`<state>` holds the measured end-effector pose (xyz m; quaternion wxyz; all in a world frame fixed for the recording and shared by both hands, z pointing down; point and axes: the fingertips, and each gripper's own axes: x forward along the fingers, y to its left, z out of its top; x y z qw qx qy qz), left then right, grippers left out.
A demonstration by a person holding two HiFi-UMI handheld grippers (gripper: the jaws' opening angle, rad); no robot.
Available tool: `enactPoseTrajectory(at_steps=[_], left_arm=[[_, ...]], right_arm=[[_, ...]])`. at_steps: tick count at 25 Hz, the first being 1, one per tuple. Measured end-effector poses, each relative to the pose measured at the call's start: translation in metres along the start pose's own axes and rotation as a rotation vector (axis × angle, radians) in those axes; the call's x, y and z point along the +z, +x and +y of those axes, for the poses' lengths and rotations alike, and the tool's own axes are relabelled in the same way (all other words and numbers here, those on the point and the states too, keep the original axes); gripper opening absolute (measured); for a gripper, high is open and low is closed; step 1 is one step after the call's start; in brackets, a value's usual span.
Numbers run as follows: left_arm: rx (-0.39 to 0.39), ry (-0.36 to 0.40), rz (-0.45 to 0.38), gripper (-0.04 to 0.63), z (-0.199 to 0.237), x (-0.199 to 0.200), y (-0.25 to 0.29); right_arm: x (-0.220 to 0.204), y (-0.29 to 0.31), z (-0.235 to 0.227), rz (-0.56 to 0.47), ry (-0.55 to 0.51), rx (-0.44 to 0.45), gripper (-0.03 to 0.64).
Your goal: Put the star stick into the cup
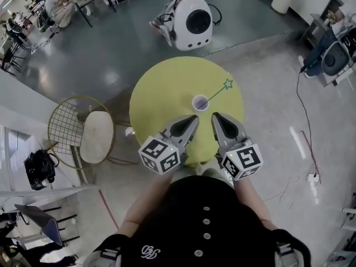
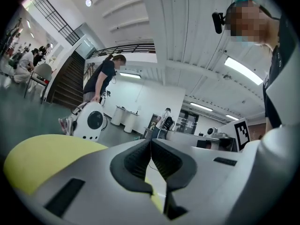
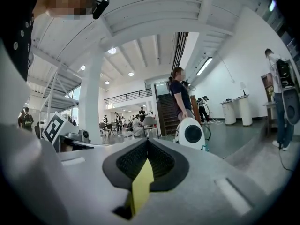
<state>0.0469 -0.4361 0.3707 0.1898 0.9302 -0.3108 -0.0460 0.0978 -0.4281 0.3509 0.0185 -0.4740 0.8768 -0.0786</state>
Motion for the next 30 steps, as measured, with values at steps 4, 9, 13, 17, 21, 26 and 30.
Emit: enactPoseTrajectory(at_steps=[4, 9, 13, 17, 21, 26, 30], left_arm=[[-0.005, -0.019, 0.019, 0.012, -0.004, -0.011, -0.004], [0.001, -0.028, 0.031, 0.012, -0.003, -0.016, -0.008], [0.009, -0.035, 0.024, 0.012, -0.001, -0.016, -0.01], [-0.001, -0.036, 0.009, 0.012, 0.0, -0.013, -0.007], [-0.021, -0.044, -0.01, 0.012, -0.005, -0.013, -0.003], [-0.044, -0.049, 0.003, 0.012, -0.011, -0.018, 0.001], [-0.054, -0.037, 0.015, 0.012, -0.016, -0.02, 0.001]], right_arm=[[-0.006, -0.002, 0.007, 0.025, -0.005, 0.007, 0.003], [-0.005, -0.001, 0.012, 0.032, -0.014, 0.013, 0.003], [-0.004, 0.0, 0.015, 0.039, -0.035, 0.012, 0.003], [-0.006, -0.002, 0.012, 0.05, -0.048, -0.001, 0.003], [-0.009, -0.008, 0.007, 0.054, -0.049, -0.016, 0.003], [-0.013, -0.009, 0.007, 0.065, -0.048, -0.008, 0.003], [-0.014, -0.011, 0.008, 0.06, -0.039, -0.012, 0.003]])
